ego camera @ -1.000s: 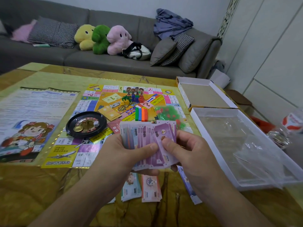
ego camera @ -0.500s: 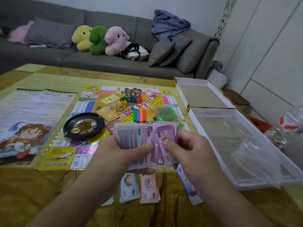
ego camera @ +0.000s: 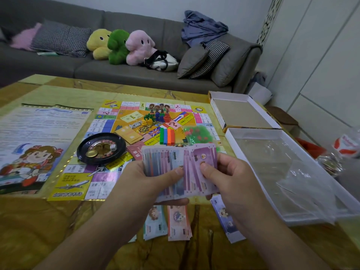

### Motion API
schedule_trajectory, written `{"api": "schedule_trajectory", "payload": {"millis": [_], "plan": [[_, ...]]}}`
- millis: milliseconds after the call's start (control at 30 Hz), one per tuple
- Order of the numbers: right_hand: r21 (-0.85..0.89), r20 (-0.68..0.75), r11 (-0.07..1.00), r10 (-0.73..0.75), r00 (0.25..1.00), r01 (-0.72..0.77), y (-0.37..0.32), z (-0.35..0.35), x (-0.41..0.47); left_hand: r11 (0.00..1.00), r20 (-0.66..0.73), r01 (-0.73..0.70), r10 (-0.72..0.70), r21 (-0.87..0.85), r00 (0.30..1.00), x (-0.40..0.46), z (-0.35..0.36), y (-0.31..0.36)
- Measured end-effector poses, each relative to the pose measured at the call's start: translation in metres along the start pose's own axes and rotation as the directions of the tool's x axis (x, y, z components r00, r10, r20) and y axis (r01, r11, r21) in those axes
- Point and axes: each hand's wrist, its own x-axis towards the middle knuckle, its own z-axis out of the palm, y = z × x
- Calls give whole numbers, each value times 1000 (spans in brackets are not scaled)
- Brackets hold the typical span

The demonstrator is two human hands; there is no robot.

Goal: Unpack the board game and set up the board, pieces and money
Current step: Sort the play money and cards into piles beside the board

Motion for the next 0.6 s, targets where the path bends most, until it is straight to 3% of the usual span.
{"api": "schedule_trajectory", "payload": {"millis": [100,167,233,300,367,433,500,600], "plan": [[-140,-108,986,-111,988,95,-1,-3,-3,998,-66,-34,37,51,997,0,0,-1],[-231,-126,957,-206,970,173,-3,-1,-7,979,-106,-89,110,182,988,-1,2,-3],[-357,-62,906,-268,961,229,-1,7,-10,941,-91,-144,180,305,980,-3,6,-5],[-504,35,823,-284,958,263,6,15,-12,923,-62,-169,202,344,977,-6,12,-8],[-534,55,799,-292,955,275,10,17,-10,927,-61,-162,193,340,979,-7,15,-11],[-463,-31,860,-254,967,212,5,10,-6,944,-72,-140,168,298,983,-4,14,-10],[-412,-103,908,-124,987,71,0,0,-3,958,-101,-113,144,263,984,0,6,-6],[-524,-84,841,104,991,-132,6,-3,-4,977,-165,-97,130,191,978,6,-4,-2]]}}
